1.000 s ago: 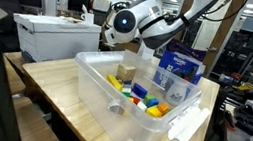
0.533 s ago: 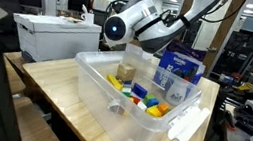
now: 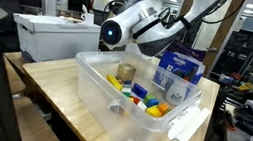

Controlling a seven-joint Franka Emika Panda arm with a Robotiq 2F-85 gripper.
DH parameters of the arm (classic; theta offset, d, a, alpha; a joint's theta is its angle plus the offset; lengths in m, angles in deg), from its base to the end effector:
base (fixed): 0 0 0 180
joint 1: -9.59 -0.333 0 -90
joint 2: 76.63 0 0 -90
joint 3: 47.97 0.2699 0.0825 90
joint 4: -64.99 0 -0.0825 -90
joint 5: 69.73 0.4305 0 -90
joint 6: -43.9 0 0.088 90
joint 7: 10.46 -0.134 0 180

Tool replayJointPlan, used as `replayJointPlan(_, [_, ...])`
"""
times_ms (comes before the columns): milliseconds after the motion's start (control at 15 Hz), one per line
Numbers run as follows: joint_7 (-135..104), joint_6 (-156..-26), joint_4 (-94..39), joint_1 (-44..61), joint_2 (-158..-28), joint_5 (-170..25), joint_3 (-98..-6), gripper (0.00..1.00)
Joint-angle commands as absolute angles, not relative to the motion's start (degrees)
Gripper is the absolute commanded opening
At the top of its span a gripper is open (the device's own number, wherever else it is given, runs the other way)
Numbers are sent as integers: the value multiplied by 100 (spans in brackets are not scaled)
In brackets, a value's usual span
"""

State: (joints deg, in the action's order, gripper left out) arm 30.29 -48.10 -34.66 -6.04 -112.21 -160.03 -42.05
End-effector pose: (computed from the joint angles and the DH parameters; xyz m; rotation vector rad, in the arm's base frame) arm 0.6536 0.1133 0.1858 1.0141 1.3909 -0.8369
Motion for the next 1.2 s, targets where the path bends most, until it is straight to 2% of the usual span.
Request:
replayJointPlan(0, [3336, -4487, -3317, -667, -11319, -16275, -4194, 100])
replayJointPlan(1133, [4344, -3807, -3084, -868, -11595, -17176, -4241, 100])
